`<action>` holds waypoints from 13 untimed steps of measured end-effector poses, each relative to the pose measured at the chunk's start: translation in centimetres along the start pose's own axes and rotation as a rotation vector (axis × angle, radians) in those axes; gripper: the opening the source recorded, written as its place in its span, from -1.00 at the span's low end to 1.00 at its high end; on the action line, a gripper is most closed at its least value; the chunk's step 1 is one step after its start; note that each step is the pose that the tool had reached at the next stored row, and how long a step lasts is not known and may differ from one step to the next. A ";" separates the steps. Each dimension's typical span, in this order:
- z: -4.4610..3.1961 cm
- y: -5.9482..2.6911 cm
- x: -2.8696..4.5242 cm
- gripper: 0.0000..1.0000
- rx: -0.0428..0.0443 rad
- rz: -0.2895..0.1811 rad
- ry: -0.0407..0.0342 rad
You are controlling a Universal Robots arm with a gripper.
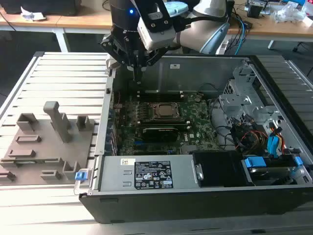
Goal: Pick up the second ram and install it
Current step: 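Reach for the second ram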
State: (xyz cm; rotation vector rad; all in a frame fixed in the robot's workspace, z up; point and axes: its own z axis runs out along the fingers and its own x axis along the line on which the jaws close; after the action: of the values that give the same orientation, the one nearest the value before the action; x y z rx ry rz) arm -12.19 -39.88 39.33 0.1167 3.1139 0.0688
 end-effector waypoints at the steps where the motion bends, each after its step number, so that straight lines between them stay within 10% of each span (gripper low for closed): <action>1: 0.00 0.00 0.04 -0.79 -0.0001 0.000 0.0000; 8: -0.12 -0.35 4.69 -0.79 0.0000 0.000 -0.0002; 13: -0.14 -0.44 5.90 -0.79 -0.0001 0.000 -0.0003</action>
State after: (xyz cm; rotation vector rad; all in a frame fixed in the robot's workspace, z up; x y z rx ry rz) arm -18.11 -39.88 39.32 0.1167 3.1136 0.0689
